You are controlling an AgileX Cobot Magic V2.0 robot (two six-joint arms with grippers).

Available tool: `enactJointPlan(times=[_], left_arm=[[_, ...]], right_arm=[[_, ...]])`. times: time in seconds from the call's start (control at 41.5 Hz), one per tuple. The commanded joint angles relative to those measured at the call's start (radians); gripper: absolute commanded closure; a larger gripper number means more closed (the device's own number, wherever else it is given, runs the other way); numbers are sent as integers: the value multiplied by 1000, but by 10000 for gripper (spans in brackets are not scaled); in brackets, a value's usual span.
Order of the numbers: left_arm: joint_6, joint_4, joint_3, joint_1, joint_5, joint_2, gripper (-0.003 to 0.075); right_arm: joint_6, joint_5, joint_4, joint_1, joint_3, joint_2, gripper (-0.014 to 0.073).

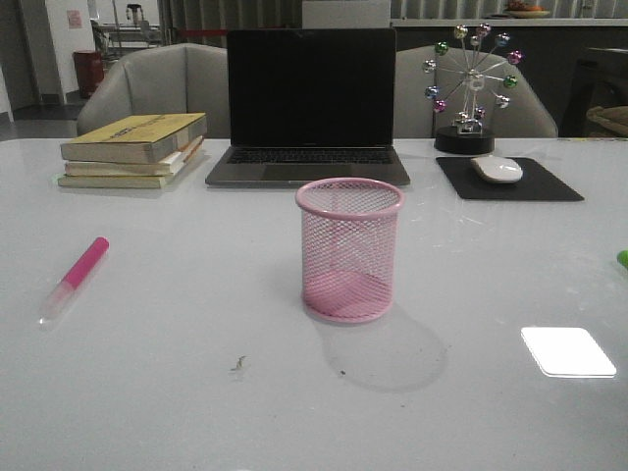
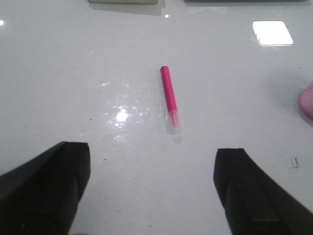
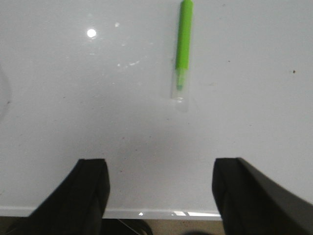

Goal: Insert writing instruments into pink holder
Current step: 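Lower the right gripper over the green marker and close on it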

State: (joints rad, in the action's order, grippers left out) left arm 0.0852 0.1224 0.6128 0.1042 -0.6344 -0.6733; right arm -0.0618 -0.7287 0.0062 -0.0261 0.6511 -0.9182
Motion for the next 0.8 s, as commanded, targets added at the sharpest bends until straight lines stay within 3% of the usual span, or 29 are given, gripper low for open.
enactJointPlan(times=[0.0,0.241,0.386,0.772], left_arm=[[-1,18,35,82,85,-4,140],[-1,17,35,288,85,-4,140],[-1,17,35,356,85,-4,140],[-1,17,35,367,85,-4,140]], right_arm=[[-11,72,-15,-34,67,-73,35],[-11,82,-15,-55,221,-324,35],[-11,92,-16,-55,330,-494,35],[-10,75,-22,-55,592,-823,35]])
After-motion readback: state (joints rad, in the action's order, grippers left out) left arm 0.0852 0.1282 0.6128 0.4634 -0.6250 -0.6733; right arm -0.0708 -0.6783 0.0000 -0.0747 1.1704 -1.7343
